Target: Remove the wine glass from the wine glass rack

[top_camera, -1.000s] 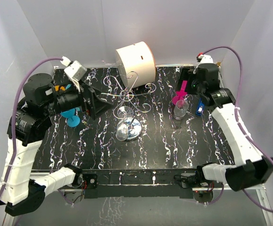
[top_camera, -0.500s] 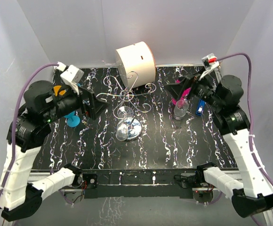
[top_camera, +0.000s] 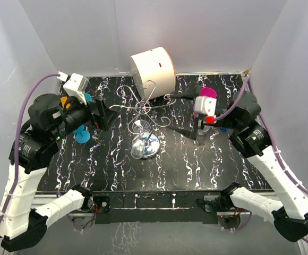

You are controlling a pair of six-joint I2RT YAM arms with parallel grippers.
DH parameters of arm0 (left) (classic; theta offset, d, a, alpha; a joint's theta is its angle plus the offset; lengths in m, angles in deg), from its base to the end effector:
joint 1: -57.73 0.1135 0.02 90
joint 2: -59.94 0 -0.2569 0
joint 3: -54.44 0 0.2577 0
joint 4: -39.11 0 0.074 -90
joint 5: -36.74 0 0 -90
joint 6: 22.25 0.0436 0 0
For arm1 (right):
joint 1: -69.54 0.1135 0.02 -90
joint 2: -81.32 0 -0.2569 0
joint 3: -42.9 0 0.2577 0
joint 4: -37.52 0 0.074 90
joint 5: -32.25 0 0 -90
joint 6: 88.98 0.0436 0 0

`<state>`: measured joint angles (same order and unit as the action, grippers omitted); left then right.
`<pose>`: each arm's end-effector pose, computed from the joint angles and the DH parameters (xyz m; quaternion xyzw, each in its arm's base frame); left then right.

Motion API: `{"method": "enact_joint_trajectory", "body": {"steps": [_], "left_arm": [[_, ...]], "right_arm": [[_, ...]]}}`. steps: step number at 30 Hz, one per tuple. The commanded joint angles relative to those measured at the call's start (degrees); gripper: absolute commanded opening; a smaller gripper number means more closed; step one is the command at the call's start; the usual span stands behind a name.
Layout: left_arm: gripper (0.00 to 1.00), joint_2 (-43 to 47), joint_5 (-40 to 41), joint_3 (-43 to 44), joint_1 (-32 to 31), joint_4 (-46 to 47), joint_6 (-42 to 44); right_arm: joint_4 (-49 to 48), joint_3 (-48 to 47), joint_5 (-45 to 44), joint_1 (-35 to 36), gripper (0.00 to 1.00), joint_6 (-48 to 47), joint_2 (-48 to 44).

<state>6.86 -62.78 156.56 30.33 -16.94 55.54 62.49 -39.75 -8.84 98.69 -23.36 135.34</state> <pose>0.1305 -0.0758 0.4992 0.1532 0.7326 -0.2822 0.6002 0.1567 0.1250 0.4514 -0.5500 0.4201 0.3106 0.6515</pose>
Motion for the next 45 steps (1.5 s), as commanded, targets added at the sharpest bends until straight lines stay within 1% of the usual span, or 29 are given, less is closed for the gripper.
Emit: {"method": "enact_joint_trajectory", "body": {"steps": [1, 5, 8, 10, 12, 14, 17, 20, 23, 26, 31, 38, 45], "left_arm": [[0.99, -0.72, 2.72, -0.26, -0.19, -0.77, -1.05], [0.99, -1.36, 4.04, -0.53, -0.24, -1.3, -1.41], [0.99, -1.66, 5.11, -1.06, -0.2, -1.44, -1.5], [0.99, -1.96, 5.65, -1.06, -0.2, -1.71, -1.53], [0.99, -2.18, 6.11, -0.96, -0.2, -1.8, -1.58], [0.99, -2.44, 6.41, -0.87, -0.16, -1.95, -1.59], [0.99, -2.56, 6.78, -0.68, -0.19, -2.06, -1.67], [0.99, -2.6, 7.05, -0.68, -0.21, -2.19, -1.68], [0.99, -2.65, 7.51, -0.6, -0.15, -2.56, -1.59], [0.99, -2.64, 8.05, -0.59, -0.15, -2.93, -1.59], [0.99, -2.38, 8.29, -0.7, -0.19, -3.16, -1.59], [0.99, -1.88, 9.22, -0.27, -0.19, -3.81, -1.16], [0.99, -1.68, 9.16, -0.2, -0.12, -3.77, -1.24]], "right_arm": [[8.48, -3.28, -2.47, 7.06, 0.98, -25.94, 1.65], [9.65, -2.45, -6.7, 13.36, 0.98, -33.99, 1.35], [13.52, -2.84, -7.46, 16.43, 0.9, -40.96, 2.31], [15.09, -2.26, -9.89, 18.45, 0.86, -45.05, 2.83], [14.96, -0.8, -12.19, 20.34, 0.81, -48.24, 2.59], [13.52, 0.77, -13.75, 21.72, 0.75, -50.23, 2.2], [9.84, 3.23, -15.47, 23.1, 0.67, -51.69, 1.34], [8.09, 4.65, -16.04, 23.7, 0.62, -53.44, 1.41], [8.11, 4.8, -16.59, 24.32, 0.59, -55.08, 2.04], [5.55, 5.8, -17.14, 24.85, 0.56, -56.24, 2.27], [4.86, 6.17, -18.79, 25.75, 0.53, -58.72, 3.43], [2.14, 7.28, -20.3, 26.59, 0.46, -61.06, 4.1], [2.94, 6.67, -21.44, 27.34, 0.38, -62.94, 5.12]]}}
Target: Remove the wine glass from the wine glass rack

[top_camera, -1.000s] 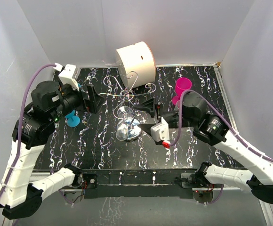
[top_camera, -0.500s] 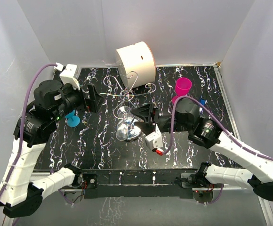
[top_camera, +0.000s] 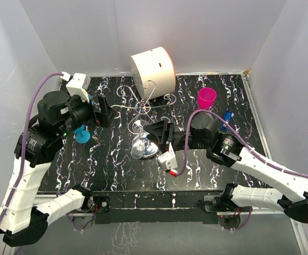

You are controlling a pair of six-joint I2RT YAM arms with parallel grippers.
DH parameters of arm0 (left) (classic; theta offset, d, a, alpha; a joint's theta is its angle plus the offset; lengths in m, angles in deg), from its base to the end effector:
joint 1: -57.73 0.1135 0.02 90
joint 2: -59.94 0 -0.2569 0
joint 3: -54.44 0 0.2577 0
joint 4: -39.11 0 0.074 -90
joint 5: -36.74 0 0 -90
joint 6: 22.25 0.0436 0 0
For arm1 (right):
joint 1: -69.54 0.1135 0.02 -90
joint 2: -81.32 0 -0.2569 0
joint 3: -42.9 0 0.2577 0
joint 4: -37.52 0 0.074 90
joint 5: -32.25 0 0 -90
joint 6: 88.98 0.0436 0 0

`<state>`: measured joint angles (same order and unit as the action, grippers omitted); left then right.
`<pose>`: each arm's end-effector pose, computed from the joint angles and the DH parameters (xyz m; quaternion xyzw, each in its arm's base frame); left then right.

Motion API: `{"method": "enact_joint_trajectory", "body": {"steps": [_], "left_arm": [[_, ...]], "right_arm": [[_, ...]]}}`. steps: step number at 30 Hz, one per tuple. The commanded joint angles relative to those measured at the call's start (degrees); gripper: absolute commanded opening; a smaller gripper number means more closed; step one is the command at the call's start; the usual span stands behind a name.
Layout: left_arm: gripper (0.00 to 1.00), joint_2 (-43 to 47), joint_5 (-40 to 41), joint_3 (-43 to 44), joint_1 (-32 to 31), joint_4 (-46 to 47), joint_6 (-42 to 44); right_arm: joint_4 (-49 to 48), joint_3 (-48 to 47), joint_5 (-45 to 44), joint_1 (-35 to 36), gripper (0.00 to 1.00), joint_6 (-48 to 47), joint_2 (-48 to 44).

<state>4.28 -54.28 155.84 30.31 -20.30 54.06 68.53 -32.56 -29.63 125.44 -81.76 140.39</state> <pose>0.1498 -0.0786 0.4824 0.0994 0.7799 -0.2235 0.5761 0.1198 0.2136 0.3782 -0.7707 0.1319 0.0491 0.6215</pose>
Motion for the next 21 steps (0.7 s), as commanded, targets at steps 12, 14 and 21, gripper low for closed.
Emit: {"method": "enact_joint_trajectory", "body": {"steps": [12, 14, 21], "left_arm": [[0.99, 1.03, 1.1, 0.71, -0.18, -0.88, 0.59], [0.99, 1.12, 1.1, 0.58, -0.18, -0.89, 0.6], [0.99, 1.44, 1.36, 0.35, -0.15, -1.15, 0.68]], "right_arm": [[-3.74, -0.49, -3.03, 1.44, 0.26, -7.01, 0.49], [-3.74, -0.49, -3.52, 1.56, 0.24, -7.32, 0.67], [-3.96, -0.69, -5.06, 1.98, 0.16, -7.95, 0.87]]}}
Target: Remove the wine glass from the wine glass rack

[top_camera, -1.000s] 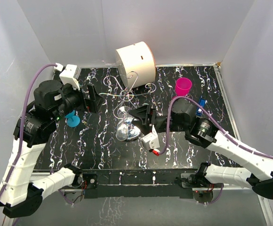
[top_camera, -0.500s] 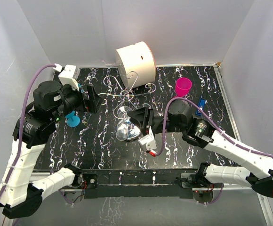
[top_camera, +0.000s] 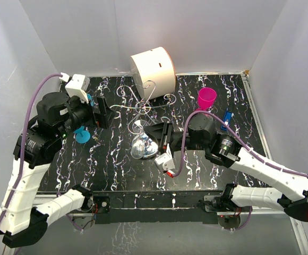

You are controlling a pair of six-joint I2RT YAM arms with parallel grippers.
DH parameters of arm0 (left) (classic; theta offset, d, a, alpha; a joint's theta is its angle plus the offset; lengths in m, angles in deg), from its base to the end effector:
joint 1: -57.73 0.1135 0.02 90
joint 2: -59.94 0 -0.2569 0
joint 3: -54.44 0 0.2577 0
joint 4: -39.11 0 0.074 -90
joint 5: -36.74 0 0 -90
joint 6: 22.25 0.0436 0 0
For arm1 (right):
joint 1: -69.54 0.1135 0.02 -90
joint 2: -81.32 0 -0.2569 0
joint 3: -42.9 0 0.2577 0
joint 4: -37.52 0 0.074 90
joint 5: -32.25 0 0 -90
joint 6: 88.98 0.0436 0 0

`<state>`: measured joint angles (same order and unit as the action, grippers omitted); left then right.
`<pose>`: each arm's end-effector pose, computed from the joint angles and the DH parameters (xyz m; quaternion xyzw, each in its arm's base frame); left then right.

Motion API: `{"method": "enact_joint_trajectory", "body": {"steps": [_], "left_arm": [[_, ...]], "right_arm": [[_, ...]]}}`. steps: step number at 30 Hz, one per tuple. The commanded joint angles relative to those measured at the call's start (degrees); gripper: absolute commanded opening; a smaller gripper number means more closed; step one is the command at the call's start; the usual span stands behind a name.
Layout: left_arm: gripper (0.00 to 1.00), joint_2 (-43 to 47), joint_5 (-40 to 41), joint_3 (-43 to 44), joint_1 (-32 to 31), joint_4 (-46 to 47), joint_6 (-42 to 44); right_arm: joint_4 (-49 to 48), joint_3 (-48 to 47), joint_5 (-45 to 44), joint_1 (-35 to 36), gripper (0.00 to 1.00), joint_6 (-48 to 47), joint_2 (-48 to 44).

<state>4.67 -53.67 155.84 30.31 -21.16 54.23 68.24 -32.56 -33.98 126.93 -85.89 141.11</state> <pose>0.1474 -0.0768 0.4817 0.0976 0.7827 -0.2176 0.5749 0.1193 0.2191 0.3755 -0.7776 0.1188 0.0064 0.6174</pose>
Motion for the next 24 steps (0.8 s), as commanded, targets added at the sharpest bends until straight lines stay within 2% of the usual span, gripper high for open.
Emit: {"method": "enact_joint_trajectory", "body": {"steps": [1, 12, 24], "left_arm": [[0.99, 1.11, 0.76, 0.31, -0.14, -0.38, 0.51], [0.99, 1.16, 0.6, 0.13, -0.17, -0.49, 0.6], [0.99, 1.47, 0.67, -0.14, -0.18, -0.47, 0.51]], "right_arm": [[-3.78, -0.69, -0.88, 0.53, 0.15, -3.87, 0.13], [-3.99, -1.43, -1.37, 0.79, 0.0, -4.01, -0.43], [-5.88, -2.47, 0.67, 0.8, 0.0, -3.09, -0.99]]}}
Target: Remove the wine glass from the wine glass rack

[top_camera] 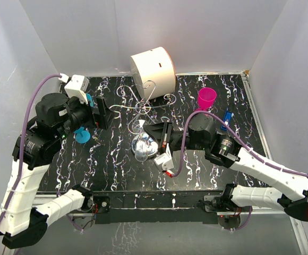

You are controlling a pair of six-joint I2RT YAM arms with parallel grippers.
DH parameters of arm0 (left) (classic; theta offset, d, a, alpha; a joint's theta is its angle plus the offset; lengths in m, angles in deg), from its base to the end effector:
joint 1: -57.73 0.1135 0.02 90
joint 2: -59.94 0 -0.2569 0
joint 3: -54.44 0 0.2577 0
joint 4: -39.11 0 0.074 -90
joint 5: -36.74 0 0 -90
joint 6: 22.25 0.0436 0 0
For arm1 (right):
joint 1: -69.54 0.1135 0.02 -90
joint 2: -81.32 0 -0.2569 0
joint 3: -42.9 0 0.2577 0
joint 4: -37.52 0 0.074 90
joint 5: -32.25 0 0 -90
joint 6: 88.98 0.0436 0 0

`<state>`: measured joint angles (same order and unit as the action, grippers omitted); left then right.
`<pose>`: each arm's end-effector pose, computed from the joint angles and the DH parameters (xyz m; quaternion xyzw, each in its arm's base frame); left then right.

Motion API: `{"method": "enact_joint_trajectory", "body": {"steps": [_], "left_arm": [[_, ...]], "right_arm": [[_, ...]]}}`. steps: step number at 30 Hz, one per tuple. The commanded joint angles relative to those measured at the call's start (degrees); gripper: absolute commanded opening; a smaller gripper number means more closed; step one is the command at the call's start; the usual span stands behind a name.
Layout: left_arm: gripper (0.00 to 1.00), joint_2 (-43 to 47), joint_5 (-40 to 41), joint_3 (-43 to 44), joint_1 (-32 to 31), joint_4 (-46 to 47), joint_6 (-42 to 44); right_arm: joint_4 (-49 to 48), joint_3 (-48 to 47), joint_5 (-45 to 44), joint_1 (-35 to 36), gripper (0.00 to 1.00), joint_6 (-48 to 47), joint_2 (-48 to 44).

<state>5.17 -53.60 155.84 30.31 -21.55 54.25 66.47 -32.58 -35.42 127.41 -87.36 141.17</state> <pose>0.1444 -0.0752 0.4822 0.0973 0.7821 -0.2173 0.5758 0.1191 0.2209 0.3787 -0.7712 0.1084 -0.0136 0.6271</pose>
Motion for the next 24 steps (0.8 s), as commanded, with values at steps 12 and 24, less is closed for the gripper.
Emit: {"method": "enact_joint_trajectory", "body": {"steps": [12, 24], "left_arm": [[0.99, 1.54, 1.1, -0.27, -0.18, -0.44, 0.49], [0.99, 2.09, 1.96, -0.24, -0.11, -1.18, 0.83]], "right_arm": [[-5.56, -4.73, 5.73, 0.32, 0.0, -1.36, 0.55], [-9.31, -6.55, 6.03, 0.31, 0.0, -0.95, 4.36]]}}
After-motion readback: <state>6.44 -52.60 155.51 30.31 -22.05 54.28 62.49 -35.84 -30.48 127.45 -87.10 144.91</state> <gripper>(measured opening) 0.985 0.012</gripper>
